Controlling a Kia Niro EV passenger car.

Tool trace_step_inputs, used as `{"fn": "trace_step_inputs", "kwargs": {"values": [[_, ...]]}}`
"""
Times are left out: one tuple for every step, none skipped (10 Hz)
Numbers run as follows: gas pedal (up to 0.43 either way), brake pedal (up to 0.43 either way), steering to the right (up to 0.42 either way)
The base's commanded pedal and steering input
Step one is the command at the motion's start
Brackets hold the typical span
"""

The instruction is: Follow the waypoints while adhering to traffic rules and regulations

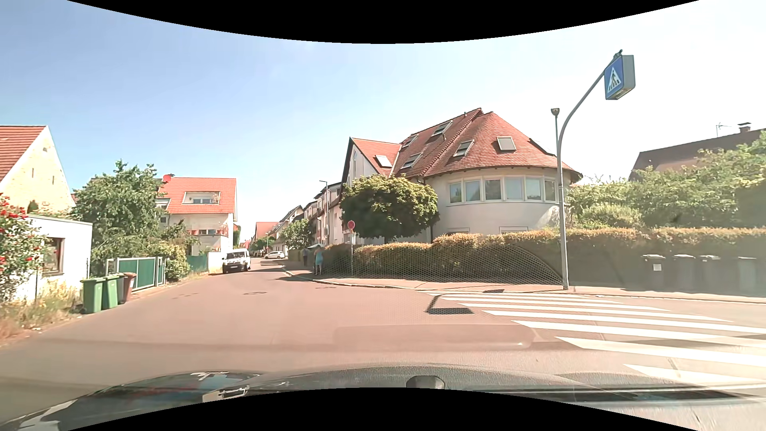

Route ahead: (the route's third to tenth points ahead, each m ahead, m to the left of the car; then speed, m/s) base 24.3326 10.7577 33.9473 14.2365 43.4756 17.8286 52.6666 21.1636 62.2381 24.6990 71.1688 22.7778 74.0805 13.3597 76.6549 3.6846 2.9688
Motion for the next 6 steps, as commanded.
{"fn": "trace_step_inputs", "kwargs": {"values": [[0.0, 0.0, -0.05], [0.0, 0.0, -0.06], [0.028, 0.0, -0.072], [0.059, 0.0, -0.086], [0.059, 0.0, -0.095], [0.079, 0.0, -0.105]]}}
